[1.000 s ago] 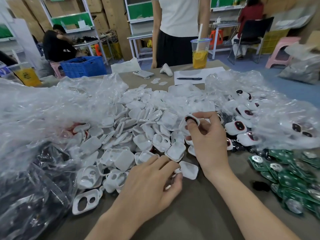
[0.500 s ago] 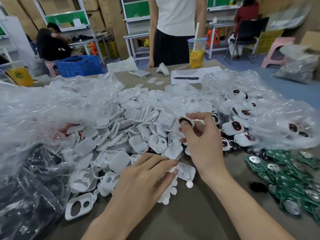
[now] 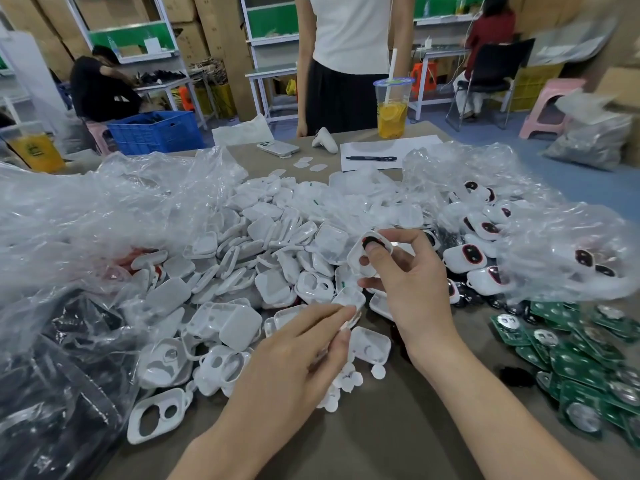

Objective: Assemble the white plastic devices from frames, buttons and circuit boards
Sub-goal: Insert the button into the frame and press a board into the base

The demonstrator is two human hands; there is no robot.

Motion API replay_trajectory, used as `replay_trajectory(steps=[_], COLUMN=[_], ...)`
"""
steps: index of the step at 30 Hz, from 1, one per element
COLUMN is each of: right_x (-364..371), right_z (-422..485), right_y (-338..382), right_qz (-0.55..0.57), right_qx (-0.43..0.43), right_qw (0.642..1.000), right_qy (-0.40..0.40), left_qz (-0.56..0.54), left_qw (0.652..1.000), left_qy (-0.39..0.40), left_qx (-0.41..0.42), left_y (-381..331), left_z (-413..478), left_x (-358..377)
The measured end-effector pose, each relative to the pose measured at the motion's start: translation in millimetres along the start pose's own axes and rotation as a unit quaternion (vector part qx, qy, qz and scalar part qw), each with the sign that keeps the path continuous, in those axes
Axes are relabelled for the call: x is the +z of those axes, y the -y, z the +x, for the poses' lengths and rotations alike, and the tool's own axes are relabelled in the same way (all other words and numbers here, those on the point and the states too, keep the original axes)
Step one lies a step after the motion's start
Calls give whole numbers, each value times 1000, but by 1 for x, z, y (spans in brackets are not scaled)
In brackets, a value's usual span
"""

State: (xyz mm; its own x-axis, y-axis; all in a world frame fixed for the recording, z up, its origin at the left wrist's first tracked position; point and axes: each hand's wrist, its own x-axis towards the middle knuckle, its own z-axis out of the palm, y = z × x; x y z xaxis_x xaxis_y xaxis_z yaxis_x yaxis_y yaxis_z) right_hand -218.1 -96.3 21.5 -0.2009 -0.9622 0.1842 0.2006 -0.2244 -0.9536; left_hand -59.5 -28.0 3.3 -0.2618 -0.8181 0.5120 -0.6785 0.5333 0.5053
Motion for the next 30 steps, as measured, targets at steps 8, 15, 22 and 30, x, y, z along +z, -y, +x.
replay_trajectory(steps=[8, 15, 22, 30], right_x=[1, 1, -1, 2], right_z=[-1, -2, 0, -1], right_y=[1, 3, 4, 1], right_qz=[22, 39, 69, 98], right_qx=[9, 27, 51, 83], right_qw=[1000, 999, 996, 990], right_qy=[9, 21, 24, 50], left_qz=[-113, -198, -434, -424], left_qw=[989, 963, 860, 864], left_qy=[-41, -70, -88, -98], left_qx=[-91, -169, -253, -254], left_y=[0, -15, -10, -4], left_z=[5, 28, 48, 45], left_x=[-1, 0, -5, -12])
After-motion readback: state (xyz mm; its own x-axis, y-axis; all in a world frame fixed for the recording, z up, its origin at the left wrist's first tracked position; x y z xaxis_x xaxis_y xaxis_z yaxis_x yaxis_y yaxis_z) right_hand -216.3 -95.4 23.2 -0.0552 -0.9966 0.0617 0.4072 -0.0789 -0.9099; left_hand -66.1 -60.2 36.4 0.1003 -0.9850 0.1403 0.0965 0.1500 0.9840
